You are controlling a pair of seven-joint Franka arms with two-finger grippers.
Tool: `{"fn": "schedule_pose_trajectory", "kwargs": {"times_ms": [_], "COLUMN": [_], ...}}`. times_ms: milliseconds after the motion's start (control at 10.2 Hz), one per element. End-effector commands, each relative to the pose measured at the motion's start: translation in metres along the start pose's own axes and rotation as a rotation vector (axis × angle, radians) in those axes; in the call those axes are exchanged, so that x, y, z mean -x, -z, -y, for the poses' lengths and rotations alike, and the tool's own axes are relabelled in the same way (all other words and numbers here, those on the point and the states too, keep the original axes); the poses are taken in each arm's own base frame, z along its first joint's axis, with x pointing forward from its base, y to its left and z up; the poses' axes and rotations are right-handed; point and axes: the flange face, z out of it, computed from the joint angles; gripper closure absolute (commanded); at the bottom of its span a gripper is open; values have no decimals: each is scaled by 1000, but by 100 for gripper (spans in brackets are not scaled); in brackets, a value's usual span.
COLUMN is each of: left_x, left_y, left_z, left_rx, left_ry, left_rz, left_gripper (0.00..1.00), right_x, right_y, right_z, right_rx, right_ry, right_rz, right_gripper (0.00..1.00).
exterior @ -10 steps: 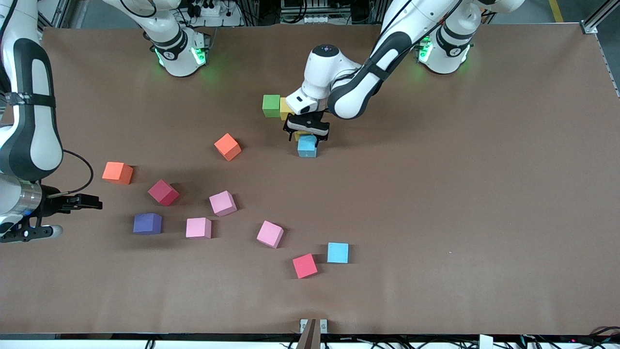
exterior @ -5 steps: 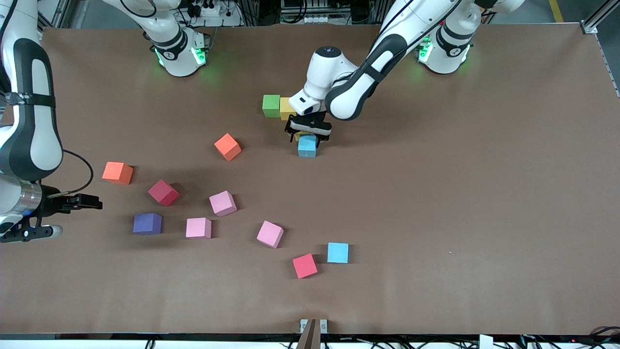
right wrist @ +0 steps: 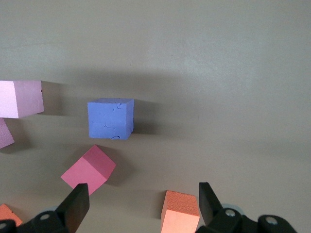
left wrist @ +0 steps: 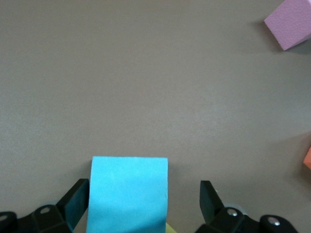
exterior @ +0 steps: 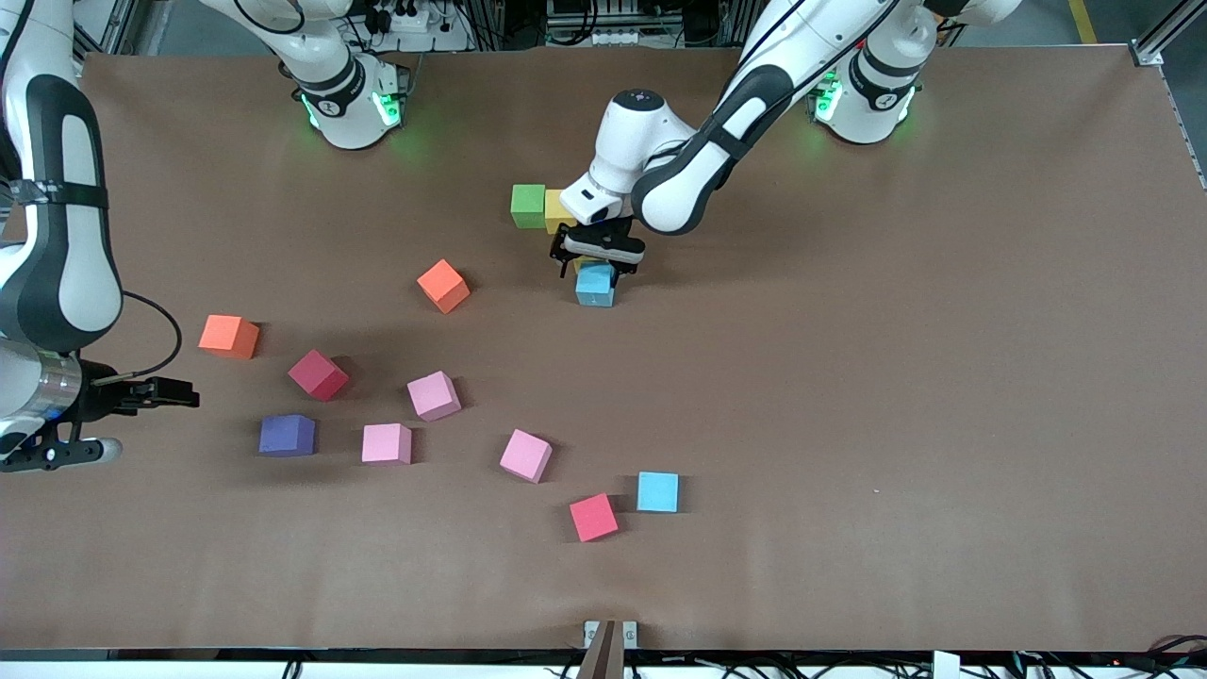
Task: Form number 2 with 11 blocks
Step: 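Set the cyan cube down against the yellow cube with the left gripper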
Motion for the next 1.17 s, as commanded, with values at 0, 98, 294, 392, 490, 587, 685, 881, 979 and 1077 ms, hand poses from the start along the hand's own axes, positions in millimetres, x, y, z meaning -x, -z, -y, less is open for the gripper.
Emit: {"fn": "schedule_pose_trajectory", "kwargs": {"times_ms": [0, 98, 294, 392, 490, 587, 685, 881, 979, 1077], "left_x": [0, 0, 0, 1, 3, 3, 3, 1, 0, 1], "left_y": [-1, -1, -1, -3, -7, -8, -8, -8, -8, -7], "left_z": [-5, -6, -5, -3, 1, 2, 1, 0, 0, -1], "left_rx": [19, 20, 18, 15, 7, 6, 7, 9, 9, 10], "left_ry": [10, 9, 7, 9, 17, 51, 85, 114, 133, 141], "left_rz": [-5, -7, -6, -3, 6, 7, 7, 4, 4, 5], "left_gripper": [0, 0, 0, 0, 0, 0, 0, 0, 0, 0], "right_x": [0, 0, 0, 0, 0, 0, 0, 0, 0, 0], "right_y": [3, 2, 2, 2, 3, 2, 2, 3, 2, 2], "right_z": [-2, -2, -2, -2, -2, -2, -2, -2, -2, -2], "right_rx": [-21, -21, -21, -21, -21, -21, -21, -21, -21, -21], "right_ry": [10, 10, 10, 10, 10, 10, 10, 10, 10, 10], "right_rz": [-12, -11, -11, -11, -12, -11, -11, -12, -11, -11], "right_gripper": [0, 0, 0, 0, 0, 0, 0, 0, 0, 0]}}
